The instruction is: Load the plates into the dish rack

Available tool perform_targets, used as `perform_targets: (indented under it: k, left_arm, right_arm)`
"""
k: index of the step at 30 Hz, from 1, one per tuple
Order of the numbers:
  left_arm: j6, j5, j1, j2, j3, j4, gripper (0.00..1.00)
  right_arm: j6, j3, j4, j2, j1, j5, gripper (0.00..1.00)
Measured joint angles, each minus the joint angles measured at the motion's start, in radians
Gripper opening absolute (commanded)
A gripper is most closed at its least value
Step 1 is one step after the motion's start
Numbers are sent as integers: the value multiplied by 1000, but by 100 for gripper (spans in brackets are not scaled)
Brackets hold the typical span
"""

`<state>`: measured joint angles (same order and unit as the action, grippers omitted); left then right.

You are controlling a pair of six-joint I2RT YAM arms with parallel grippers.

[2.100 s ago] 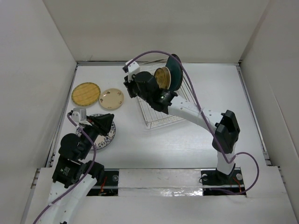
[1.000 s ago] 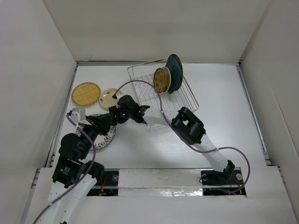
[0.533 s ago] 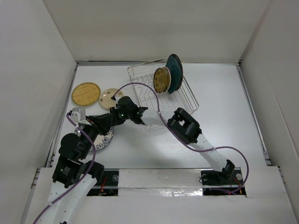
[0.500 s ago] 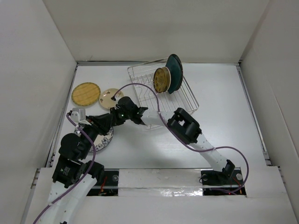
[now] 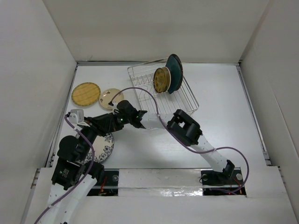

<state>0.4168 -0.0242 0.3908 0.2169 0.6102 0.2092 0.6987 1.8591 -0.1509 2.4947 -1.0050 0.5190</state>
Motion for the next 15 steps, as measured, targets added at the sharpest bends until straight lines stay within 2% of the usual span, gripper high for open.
perform_targets:
  k: [8,15]
  left_arm:
    - [0,7,0,-69,0,0,19]
    - [1,7,0,-79,0,1,20]
  right_arm:
    - [-94,-21,49,-153,34,-122,0]
    - [-181,-77,109,-385,209,-267,0]
